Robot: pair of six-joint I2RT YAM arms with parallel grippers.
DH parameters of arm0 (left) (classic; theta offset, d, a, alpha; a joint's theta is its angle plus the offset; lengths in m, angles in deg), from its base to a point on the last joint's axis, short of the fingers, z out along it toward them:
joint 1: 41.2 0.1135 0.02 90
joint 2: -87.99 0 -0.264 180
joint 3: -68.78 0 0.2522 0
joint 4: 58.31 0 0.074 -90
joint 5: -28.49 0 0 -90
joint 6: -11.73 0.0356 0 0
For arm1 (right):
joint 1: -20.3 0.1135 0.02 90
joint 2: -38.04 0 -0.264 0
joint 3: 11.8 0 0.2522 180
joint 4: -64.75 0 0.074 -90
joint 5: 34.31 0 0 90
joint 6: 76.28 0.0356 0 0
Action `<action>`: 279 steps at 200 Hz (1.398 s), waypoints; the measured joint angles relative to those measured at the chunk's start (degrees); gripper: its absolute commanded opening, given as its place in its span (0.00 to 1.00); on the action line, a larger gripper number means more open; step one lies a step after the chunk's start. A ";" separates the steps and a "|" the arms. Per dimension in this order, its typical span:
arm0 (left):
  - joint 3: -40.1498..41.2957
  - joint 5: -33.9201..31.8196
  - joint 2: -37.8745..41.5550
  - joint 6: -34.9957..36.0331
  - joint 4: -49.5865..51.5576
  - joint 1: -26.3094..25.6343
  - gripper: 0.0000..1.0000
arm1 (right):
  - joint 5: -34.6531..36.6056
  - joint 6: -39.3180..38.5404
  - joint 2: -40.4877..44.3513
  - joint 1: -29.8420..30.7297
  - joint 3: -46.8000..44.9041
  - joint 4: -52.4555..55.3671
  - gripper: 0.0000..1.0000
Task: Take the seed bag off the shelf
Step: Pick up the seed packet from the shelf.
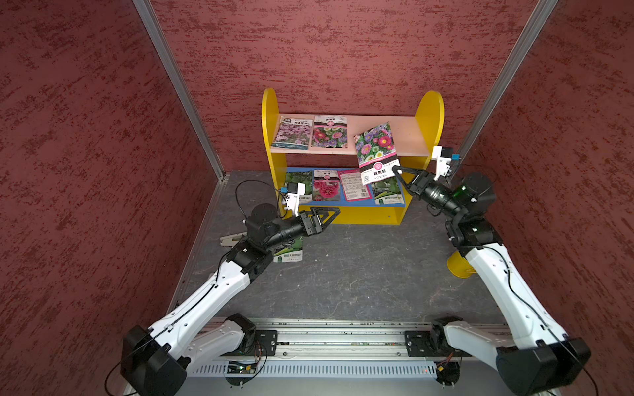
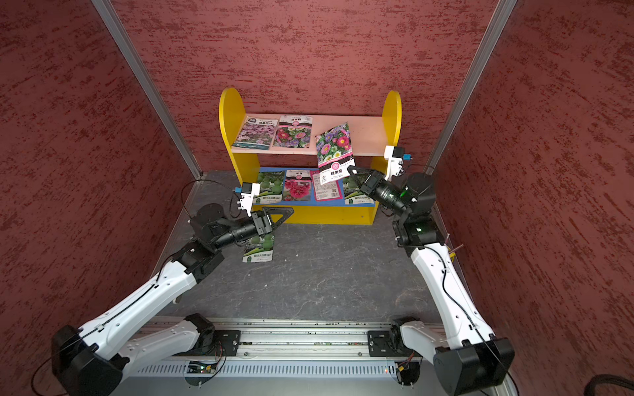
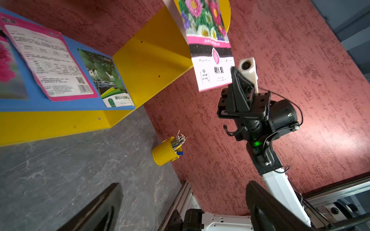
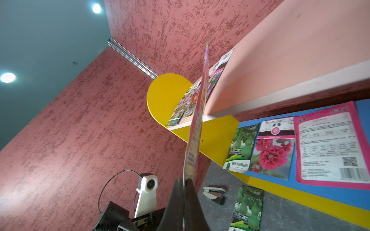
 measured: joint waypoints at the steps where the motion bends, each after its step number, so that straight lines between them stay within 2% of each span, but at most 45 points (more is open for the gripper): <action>1: 0.00 0.04 -0.24 -0.22 -0.57 -0.02 1.00 | -0.07 0.04 0.13 0.02 -0.15 -0.07 0.00; 40: -0.09 0.04 -4.94 -3.61 -12.13 -0.85 1.00 | -1.42 1.20 5.60 3.28 -5.42 -1.68 0.00; 98: -4.15 0.13 -12.98 -7.28 -22.25 -1.01 0.98 | -1.36 1.14 11.65 9.79 -11.91 -2.27 0.00; 108: -4.79 0.26 -14.25 -8.17 -23.98 -1.03 0.92 | -1.16 1.07 11.91 10.60 -12.46 -2.10 0.00; 130: -5.35 0.61 -16.15 -10.12 -26.88 -1.14 0.61 | -0.48 0.37 12.39 12.09 -13.16 -1.14 0.00; 145: -5.40 0.98 -16.72 -10.67 -28.24 -1.22 0.45 | -0.02 -0.37 12.76 12.63 -13.20 -0.44 0.00; 162: -5.44 1.27 -16.81 -11.65 -28.87 -1.27 0.36 | 0.76 -1.46 13.29 12.98 -13.20 0.59 0.00; 190: -5.60 1.73 -16.68 -11.37 -28.68 -1.51 0.13 | 1.57 -2.93 13.60 13.27 -13.20 2.08 0.00; 198: -5.64 1.86 -16.59 -11.06 -28.33 -1.55 0.07 | 1.68 -3.23 13.60 13.33 -13.20 2.56 0.09; 215: -5.77 2.58 -16.24 -11.06 -27.61 -1.51 0.00 | 1.73 -4.46 13.44 13.49 -13.18 3.65 0.24; 225: -6.10 3.17 -16.00 -10.40 -26.84 -1.51 0.00 | 1.62 -5.51 13.16 13.57 -12.63 5.29 0.32; 250: -6.36 5.31 -14.40 -9.01 -23.69 -1.49 0.00 | 0.31 -9.33 11.61 13.62 -8.94 11.19 0.39; 279: -6.36 8.48 -11.13 -6.01 -18.32 -1.46 0.00 | -1.75 -15.13 9.40 13.62 -1.20 19.50 0.41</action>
